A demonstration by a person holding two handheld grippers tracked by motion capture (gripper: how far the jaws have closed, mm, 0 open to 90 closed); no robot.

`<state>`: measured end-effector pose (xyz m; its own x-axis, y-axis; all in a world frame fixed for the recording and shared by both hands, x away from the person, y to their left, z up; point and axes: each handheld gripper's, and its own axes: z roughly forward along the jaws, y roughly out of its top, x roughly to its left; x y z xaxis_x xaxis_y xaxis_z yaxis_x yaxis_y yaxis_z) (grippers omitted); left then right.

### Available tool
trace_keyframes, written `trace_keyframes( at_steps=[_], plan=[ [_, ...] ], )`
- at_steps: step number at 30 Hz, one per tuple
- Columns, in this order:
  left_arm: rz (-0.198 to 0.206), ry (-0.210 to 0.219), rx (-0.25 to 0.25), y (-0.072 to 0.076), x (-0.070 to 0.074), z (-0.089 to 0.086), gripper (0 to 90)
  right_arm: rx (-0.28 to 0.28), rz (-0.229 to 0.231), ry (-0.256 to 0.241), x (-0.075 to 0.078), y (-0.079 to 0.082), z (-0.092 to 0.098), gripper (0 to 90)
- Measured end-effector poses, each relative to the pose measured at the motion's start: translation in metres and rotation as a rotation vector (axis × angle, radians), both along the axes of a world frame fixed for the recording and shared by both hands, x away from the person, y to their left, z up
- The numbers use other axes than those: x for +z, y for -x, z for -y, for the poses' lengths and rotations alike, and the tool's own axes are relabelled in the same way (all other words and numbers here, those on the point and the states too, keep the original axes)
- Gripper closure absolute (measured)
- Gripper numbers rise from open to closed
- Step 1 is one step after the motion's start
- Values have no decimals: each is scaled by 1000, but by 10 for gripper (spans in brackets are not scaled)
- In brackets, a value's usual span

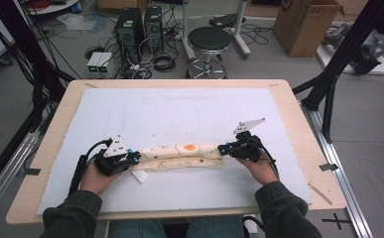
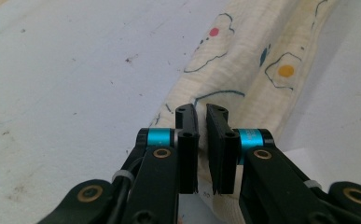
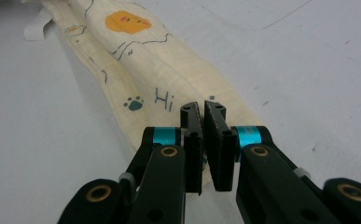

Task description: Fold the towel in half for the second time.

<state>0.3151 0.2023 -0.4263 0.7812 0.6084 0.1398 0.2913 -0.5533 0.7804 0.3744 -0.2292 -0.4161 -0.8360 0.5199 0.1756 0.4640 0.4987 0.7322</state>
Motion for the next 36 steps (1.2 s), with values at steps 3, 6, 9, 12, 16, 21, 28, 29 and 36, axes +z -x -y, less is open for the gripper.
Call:
trace_keyframes(
  at_steps=[3, 6, 9, 12, 16, 21, 28, 29, 36],
  plan=[
    [10, -11, -9, 3, 1, 0, 828, 8, -4, 7, -2, 5, 0, 860],
    [8, -35, -16, 5, 0, 1, 828, 14, 1, 9, -6, 7, 0, 860],
    [10, -41, -23, 7, -2, 2, 830, 14, -9, 11, -9, 9, 1, 859],
    [-1, -27, -13, 11, -7, 0, 832, 11, -8, 6, -12, 12, 3, 859],
    [-2, -21, -10, 15, -11, -3, 832, 12, -13, 2, -16, 15, 4, 858],
    [-11, -33, -21, 16, -11, -2, 801, 10, -6, 2, -19, 19, 4, 829],
    [-51, 23, -27, 17, -8, -7, 607, 11, -2, -34, -17, 22, 5, 665],
    [-55, 27, -31, 19, -7, -7, 590, 10, 1, -39, -17, 23, 5, 644],
    [-44, 111, -33, 26, 4, -16, 515, 10, 9, -94, -4, 27, 11, 496]
  ],
)
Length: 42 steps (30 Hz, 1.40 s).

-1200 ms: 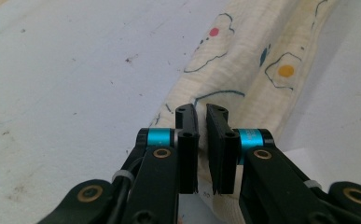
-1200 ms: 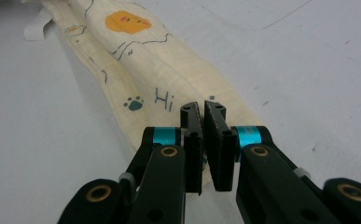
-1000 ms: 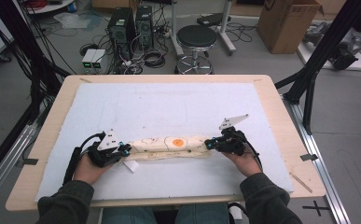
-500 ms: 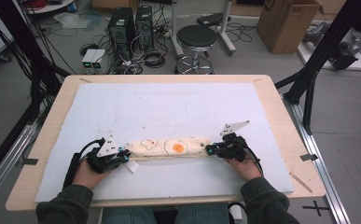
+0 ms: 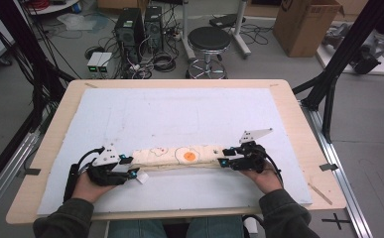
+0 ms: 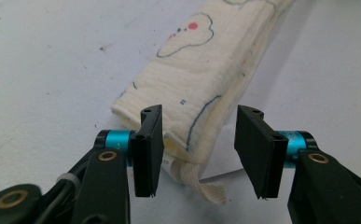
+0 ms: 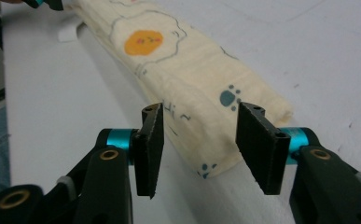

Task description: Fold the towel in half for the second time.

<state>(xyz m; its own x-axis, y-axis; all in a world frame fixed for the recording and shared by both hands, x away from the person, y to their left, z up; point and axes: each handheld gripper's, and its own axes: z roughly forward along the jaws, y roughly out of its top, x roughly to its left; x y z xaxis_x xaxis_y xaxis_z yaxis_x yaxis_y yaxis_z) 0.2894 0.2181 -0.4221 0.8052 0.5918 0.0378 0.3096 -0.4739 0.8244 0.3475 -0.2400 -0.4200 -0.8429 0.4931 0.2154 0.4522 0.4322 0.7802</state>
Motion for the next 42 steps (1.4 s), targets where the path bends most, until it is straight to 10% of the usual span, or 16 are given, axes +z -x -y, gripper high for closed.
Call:
trace_keyframes(
  at_steps=[8, 16, 23, 34, 42],
  plan=[
    [32, 73, 2, -3, 16, 4, 541, 15, 23, -43, 21, -6, -11, 579],
    [-12, 19, 6, -24, 13, 42, 848, 83, -54, -29, 23, -22, -57, 836],
    [-75, -71, -2, -29, -1, 51, 873, 126, -162, 40, 2, -30, -76, 862],
    [-113, -129, 7, -26, -7, 42, 859, 114, -198, 91, -13, -24, -53, 861],
    [-119, -92, 25, -25, -13, 32, 859, 68, -191, 65, -17, -18, -21, 843]
  ],
)
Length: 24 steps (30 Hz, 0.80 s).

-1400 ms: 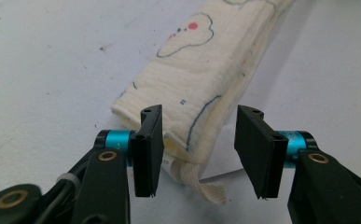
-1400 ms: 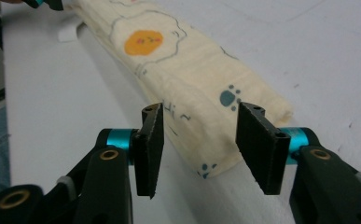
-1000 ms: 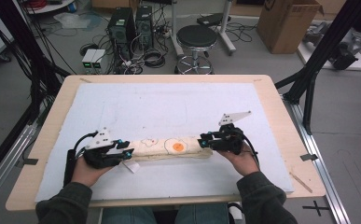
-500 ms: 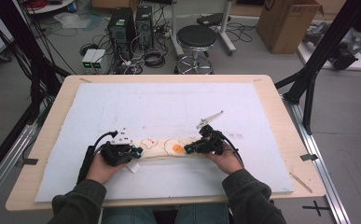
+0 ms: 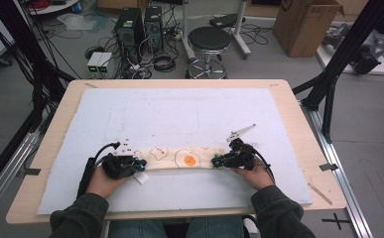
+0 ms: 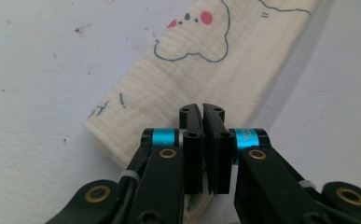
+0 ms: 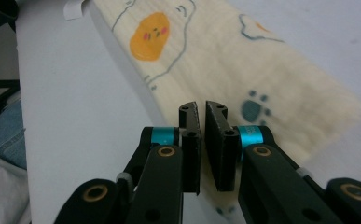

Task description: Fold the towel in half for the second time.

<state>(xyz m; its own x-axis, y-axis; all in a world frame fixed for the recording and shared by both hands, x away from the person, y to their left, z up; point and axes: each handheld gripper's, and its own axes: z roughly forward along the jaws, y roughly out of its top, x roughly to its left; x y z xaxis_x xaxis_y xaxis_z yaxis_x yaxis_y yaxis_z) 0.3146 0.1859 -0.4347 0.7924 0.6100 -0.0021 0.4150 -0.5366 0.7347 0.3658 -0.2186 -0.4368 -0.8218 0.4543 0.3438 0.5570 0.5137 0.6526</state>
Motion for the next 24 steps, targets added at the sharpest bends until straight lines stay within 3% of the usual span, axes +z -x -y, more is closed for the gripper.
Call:
trace_keyframes(
  at_steps=[5, 14, 16, 17, 20, 22, 24],
  plan=[
    [2, 0, 2, 0, -1, -2, 854, -29, 14, -23, -1, 1, 14, 836],
    [24, 11, 6, 2, -1, -3, 827, -46, 30, -31, 0, 2, 19, 811],
    [43, 49, 2, 3, 3, -5, 792, -34, 54, -34, 6, 4, 16, 789],
    [66, 71, 6, 4, 5, -7, 775, -33, 76, -67, 11, 4, 14, 785],
    [132, 107, 52, 4, 11, -9, 694, -57, 129, -93, 21, 0, 8, 730],
    [132, 112, 64, 0, 11, -10, 664, -72, 150, -105, 25, -6, 2, 716],
    [103, 96, 78, -3, 7, -10, 600, -88, 166, -75, 23, -11, -4, 668]
  ],
)
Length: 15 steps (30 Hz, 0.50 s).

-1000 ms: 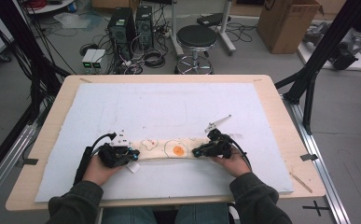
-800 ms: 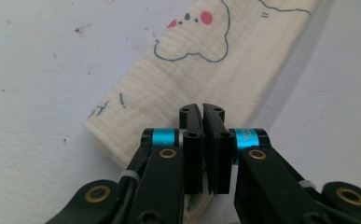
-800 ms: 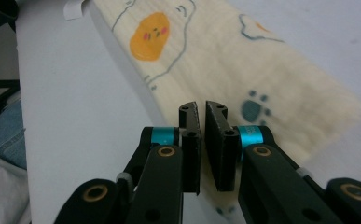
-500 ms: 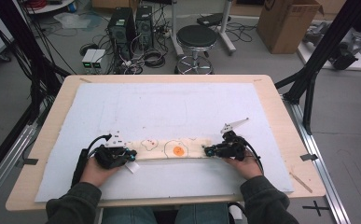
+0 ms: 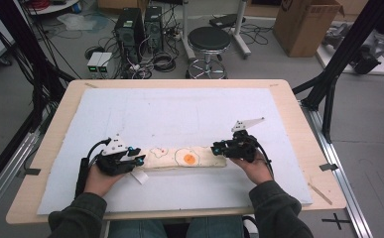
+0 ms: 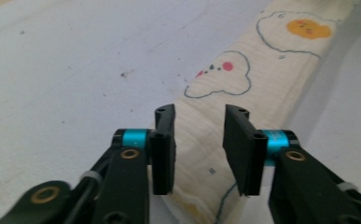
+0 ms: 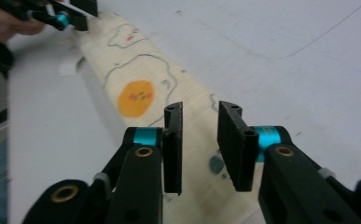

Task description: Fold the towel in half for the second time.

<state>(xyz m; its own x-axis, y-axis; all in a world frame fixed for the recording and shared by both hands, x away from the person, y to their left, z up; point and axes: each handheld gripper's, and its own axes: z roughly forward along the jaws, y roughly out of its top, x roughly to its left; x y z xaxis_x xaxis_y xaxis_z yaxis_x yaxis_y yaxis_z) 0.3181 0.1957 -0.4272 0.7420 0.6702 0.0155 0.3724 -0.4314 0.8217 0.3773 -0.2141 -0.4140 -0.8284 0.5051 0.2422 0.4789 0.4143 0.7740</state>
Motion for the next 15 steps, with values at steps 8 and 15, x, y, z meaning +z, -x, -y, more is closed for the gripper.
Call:
trace_keyframes(
  at_steps=[8, 15],
  plan=[
    [-93, -41, 7, -6, -9, -3, 510, -13, -15, 136, -18, -5, -8, 536],
    [-92, -41, 7, -7, -12, -5, 519, -3, 15, 140, -26, 2, 1, 501]
  ],
)
